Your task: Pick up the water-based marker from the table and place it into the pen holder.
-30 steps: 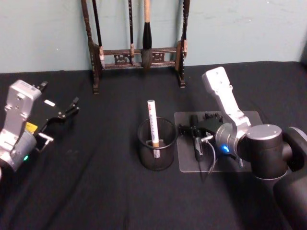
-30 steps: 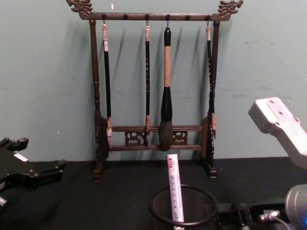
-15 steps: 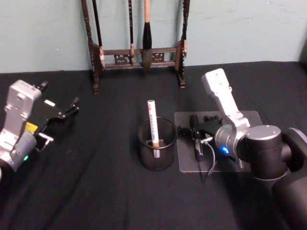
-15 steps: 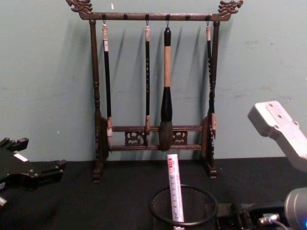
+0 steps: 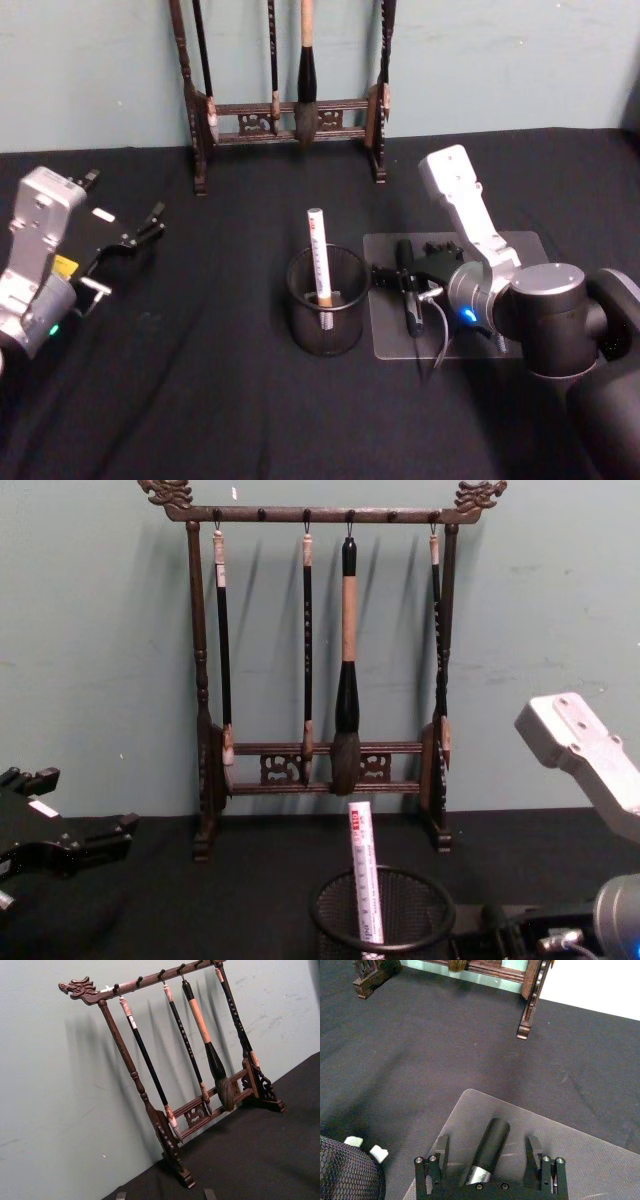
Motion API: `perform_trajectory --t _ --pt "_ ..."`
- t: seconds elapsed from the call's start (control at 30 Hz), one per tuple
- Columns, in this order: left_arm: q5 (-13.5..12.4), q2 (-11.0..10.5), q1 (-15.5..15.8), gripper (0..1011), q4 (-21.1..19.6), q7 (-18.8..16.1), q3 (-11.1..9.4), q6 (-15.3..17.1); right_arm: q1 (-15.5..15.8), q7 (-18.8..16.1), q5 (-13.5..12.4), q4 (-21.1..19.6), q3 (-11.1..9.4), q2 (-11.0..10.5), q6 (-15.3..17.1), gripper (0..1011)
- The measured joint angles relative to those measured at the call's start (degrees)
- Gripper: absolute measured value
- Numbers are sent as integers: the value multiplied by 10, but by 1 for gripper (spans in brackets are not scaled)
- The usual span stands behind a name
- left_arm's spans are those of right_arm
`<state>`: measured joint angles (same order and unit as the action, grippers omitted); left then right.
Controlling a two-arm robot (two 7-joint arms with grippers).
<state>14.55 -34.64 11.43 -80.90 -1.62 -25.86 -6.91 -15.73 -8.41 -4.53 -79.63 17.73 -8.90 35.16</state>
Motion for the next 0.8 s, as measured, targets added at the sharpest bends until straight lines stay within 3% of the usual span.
perform_trajectory --t 0.1,0.37,0.5,0.6,0.8 --pt "0 0 0 1001 0 0 0 0 0 0 -1 0 0 0 0 978" --pt "0 0 0 1001 0 0 0 0 0 0 -2 0 0 0 0 794" --pt "0 0 0 1001 0 0 0 0 -1 0 -2 0 0 0 1 679" --pt "0 0 0 1001 0 0 0 0 -1 0 -3 0 0 0 1 537" --pt "0 0 0 1001 0 0 0 0 -1 1 -3 0 0 0 1 374"
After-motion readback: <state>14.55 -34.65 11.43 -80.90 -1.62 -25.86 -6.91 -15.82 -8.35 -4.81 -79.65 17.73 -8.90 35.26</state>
